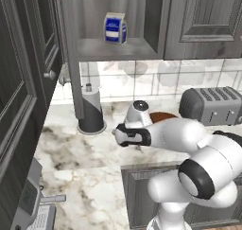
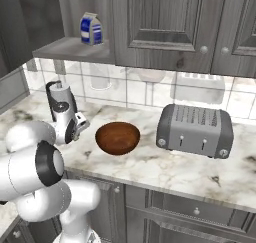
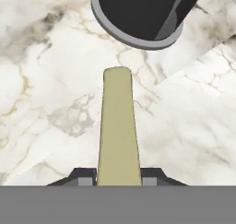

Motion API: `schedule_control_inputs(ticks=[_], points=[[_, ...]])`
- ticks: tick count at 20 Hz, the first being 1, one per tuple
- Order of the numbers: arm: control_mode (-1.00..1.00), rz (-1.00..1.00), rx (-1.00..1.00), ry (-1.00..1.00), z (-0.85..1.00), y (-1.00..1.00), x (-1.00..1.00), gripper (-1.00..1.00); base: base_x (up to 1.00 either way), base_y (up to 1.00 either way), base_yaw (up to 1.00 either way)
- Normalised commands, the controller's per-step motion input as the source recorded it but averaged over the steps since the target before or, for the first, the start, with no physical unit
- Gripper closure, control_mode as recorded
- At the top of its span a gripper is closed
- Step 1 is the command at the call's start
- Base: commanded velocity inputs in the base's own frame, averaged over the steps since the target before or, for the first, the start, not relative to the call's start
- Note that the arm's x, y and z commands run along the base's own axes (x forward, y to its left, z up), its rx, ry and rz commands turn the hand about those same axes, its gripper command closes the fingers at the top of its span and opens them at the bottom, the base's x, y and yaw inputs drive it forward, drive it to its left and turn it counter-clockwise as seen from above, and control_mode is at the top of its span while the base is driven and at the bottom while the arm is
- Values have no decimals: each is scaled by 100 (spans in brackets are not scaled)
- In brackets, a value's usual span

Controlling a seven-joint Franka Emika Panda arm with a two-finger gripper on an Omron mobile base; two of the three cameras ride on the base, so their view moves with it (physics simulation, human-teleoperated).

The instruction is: Pick the egg and butter from the fridge and place them by the bowl for mixing.

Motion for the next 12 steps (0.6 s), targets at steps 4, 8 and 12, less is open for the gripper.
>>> schedule_control_inputs(ticks=[4,8,12], points=[[-100,0,0,0,-8,8,30,-100,0,0,0],[-100,0,0,0,0,0,0,-100,0,0,0],[-100,0,0,0,0,0,-2,-100,0,0,0]])
